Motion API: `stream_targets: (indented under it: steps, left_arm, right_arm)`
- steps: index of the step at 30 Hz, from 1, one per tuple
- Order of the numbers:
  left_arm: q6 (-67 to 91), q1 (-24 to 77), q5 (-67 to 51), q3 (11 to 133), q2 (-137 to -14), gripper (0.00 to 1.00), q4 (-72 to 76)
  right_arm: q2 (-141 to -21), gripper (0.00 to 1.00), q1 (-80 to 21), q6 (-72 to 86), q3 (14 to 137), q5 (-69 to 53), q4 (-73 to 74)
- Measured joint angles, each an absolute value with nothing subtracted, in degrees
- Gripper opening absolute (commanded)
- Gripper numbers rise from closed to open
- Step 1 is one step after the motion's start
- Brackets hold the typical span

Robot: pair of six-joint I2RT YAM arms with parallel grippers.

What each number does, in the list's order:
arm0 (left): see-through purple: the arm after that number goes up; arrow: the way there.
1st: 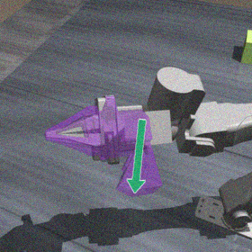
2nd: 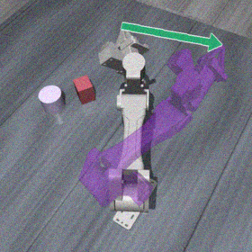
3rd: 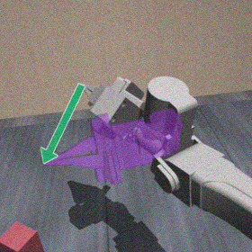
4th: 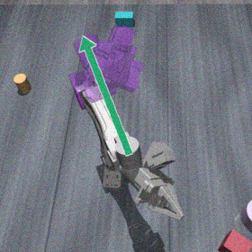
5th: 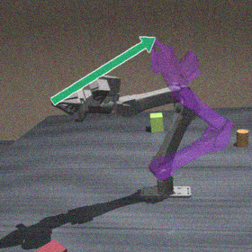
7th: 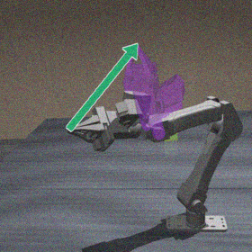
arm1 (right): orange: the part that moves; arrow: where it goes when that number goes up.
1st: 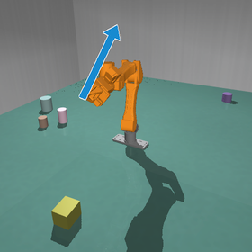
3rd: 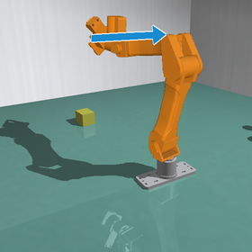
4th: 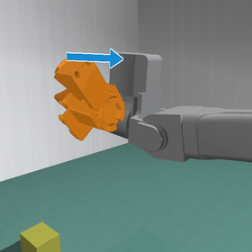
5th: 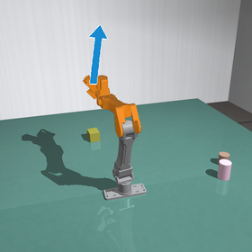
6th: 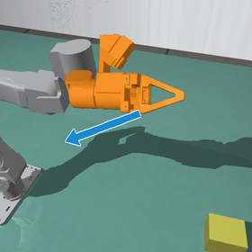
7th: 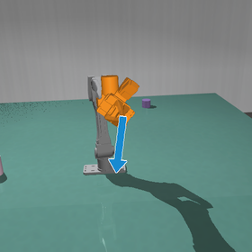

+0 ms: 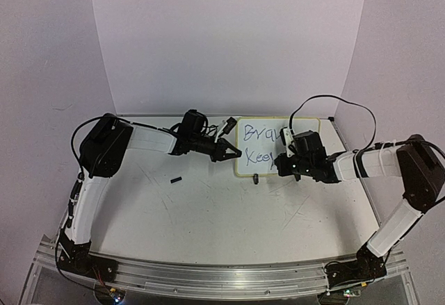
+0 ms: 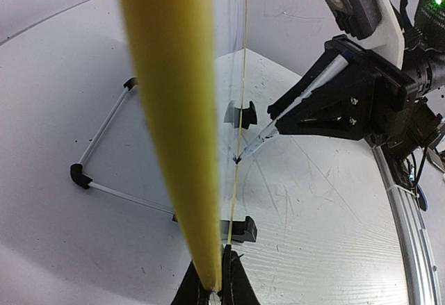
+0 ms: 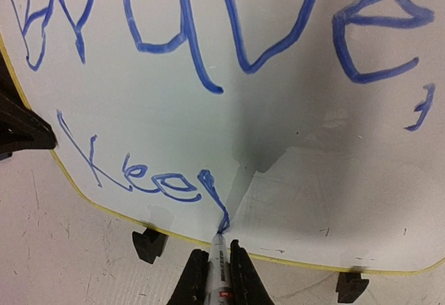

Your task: Write a sentence on the whiteboard

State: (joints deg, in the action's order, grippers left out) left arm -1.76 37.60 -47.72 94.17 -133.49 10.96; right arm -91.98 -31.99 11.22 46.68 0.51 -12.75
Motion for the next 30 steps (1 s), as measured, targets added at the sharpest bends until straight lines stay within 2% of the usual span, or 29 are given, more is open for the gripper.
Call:
stream_targets:
  steps: [6,13,30]
  left_arm:
    - [-2.0,37.6,-47.8,94.2,-133.5,0.00,11.0]
    - [-2.2,37.6,-47.8,94.3,-133.5,0.00,10.9]
    - [-3.0,37.6,-47.7,94.5,-133.5,0.00,10.5]
  right_arm:
    - [-92.2,0.00,-32.2,11.5,46.5,-0.3,-12.4]
    - [-86.3,0.00,-32.2,11.0,47.2,-0.6,-12.8]
    - [-88.8,0.00,-32.3,9.9,50.2,1.7,-12.7]
